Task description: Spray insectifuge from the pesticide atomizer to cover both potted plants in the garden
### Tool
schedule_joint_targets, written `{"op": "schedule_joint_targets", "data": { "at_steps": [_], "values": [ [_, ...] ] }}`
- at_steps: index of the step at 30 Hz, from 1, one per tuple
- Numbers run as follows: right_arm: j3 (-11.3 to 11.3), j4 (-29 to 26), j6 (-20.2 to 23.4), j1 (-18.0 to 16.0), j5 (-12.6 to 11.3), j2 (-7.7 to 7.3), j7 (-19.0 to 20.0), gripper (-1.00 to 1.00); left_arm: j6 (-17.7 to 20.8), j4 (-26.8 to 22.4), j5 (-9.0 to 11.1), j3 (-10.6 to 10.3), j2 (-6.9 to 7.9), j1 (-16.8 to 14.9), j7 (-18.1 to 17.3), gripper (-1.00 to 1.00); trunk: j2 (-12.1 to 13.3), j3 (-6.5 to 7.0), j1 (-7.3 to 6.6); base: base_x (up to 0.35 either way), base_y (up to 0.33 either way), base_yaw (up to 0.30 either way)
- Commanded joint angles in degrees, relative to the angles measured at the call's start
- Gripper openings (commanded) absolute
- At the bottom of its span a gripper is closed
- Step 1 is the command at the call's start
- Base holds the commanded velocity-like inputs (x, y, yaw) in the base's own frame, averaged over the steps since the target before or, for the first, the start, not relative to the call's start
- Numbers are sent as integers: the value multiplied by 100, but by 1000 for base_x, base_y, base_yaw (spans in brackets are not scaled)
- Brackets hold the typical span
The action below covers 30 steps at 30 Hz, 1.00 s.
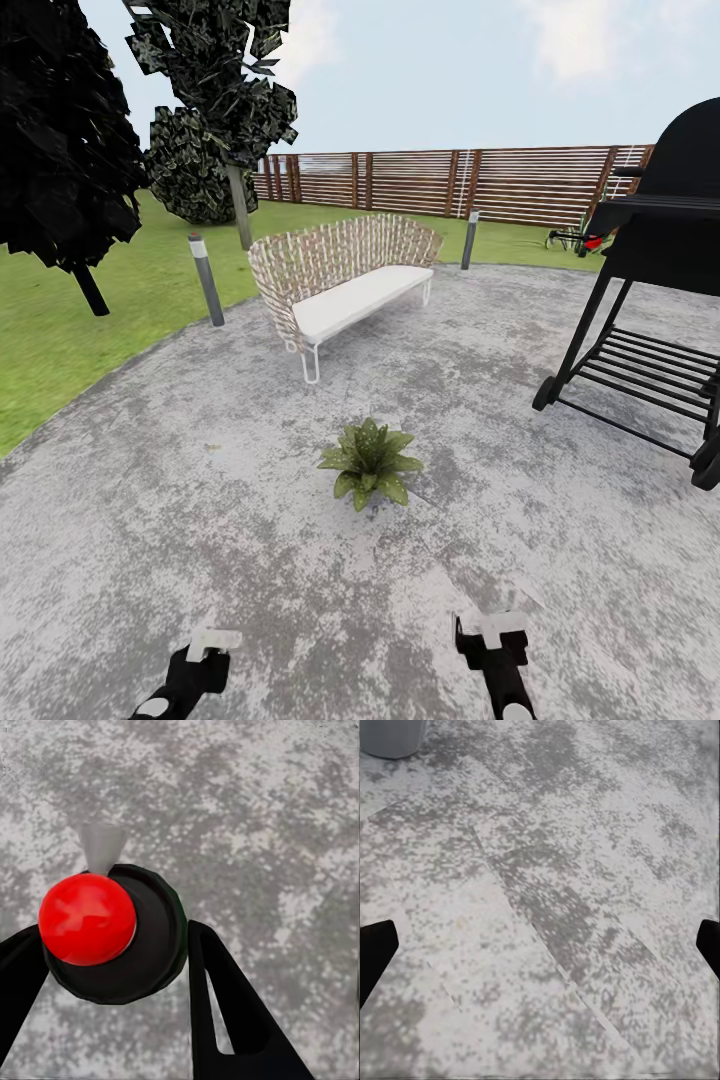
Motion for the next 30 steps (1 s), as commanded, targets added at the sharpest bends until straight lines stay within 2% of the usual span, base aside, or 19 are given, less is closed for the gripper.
{"op": "schedule_joint_targets", "data": {
  "at_steps": [1, 2, 3, 5, 11, 16, 30],
  "values": [
    [-42, 106, -59, 83, -141, 3, -80, 100, -85, 17, 282, 41, -23, 165, -20, -100, -2, -4, -1, 0, 0, 0],
    [-42, 162, -78, 112, -158, 4, -87, 100, -95, 17, 305, 38, -27, 200, -24, -100, -2, -4, -1, 0, 0, 0],
    [-43, 282, -267, 279, -191, 1, -92, 100, -112, 16, 375, 55, -51, 274, -62, -100, -2, -4, -1, 0, 0, 0],
    [-43, 299, -401, 327, -195, -4, -100, 100, -136, 19, 374, 58, -53, 343, -91, -100, -2, -4, -1, 71, 63, 0],
    [-43, 299, -400, 330, -191, -1, -93, 100, -139, 27, 357, 58, -54, 351, -94, -100, -2, -4, -1, 207, 207, -25],
    [-43, 299, -400, 330, -195, 4, -92, 100, -139, 24, 355, 51, -61, 351, -100, -100, -2, -4, -1, 40, 185, -248],
    [-43, 299, -400, 330, -195, 4, -92, 100, -136, 10, 346, 24, -62, 386, -101, -100, -2, -4, -1, 1, 6, -298]
  ]
}}
